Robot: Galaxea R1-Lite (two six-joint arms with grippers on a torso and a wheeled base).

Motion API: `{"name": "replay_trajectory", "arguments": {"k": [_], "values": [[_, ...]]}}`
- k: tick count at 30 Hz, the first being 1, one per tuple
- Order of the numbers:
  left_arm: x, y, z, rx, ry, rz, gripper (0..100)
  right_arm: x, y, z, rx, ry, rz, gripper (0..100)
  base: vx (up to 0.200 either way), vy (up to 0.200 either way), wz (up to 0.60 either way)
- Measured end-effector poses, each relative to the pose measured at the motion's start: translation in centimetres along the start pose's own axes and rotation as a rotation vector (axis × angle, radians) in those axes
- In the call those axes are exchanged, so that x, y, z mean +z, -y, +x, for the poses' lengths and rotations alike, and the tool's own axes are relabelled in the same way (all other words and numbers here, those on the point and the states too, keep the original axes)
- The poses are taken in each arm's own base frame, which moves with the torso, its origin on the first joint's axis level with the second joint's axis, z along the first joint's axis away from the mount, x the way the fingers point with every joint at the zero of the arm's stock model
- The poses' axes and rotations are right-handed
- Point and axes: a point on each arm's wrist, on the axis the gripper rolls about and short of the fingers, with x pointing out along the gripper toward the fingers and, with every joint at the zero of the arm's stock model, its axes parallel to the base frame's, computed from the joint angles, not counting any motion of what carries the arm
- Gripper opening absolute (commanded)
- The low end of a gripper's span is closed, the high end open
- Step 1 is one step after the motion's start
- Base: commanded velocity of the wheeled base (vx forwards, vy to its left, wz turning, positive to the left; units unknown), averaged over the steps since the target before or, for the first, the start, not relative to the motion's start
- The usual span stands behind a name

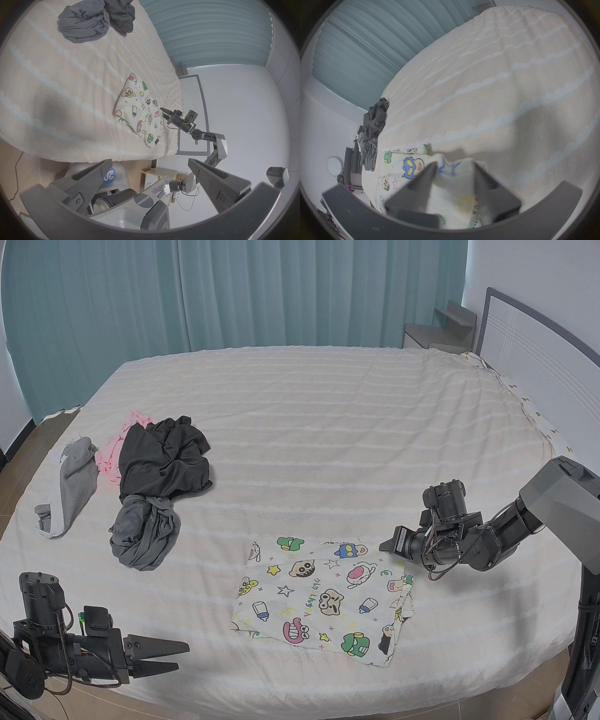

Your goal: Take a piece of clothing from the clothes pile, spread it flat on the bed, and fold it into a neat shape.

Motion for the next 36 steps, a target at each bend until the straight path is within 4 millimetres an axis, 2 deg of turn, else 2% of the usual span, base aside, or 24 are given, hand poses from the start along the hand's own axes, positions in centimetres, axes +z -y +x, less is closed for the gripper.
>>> {"name": "replay_trajectory", "arguments": {"k": [21,28,29,36], "values": [[0.0,-0.1,0.0,0.002,0.0,-0.003,100,3.5,-1.0,-1.3,0.046,0.164,-0.04,0,0.0,0.0,0.0],[0.0,0.0,0.0,0.001,-0.001,-0.003,100,4.4,-0.3,-0.8,0.036,0.187,-0.031,0,0.0,0.0,0.0],[0.0,0.0,0.0,0.002,0.0,-0.003,100,4.5,-0.1,-0.8,0.032,0.187,-0.029,100,0.0,0.0,0.0],[0.0,-0.1,0.1,0.003,-0.003,-0.007,100,4.6,0.6,-0.8,0.018,0.188,-0.017,100,0.0,0.0,0.0]]}}
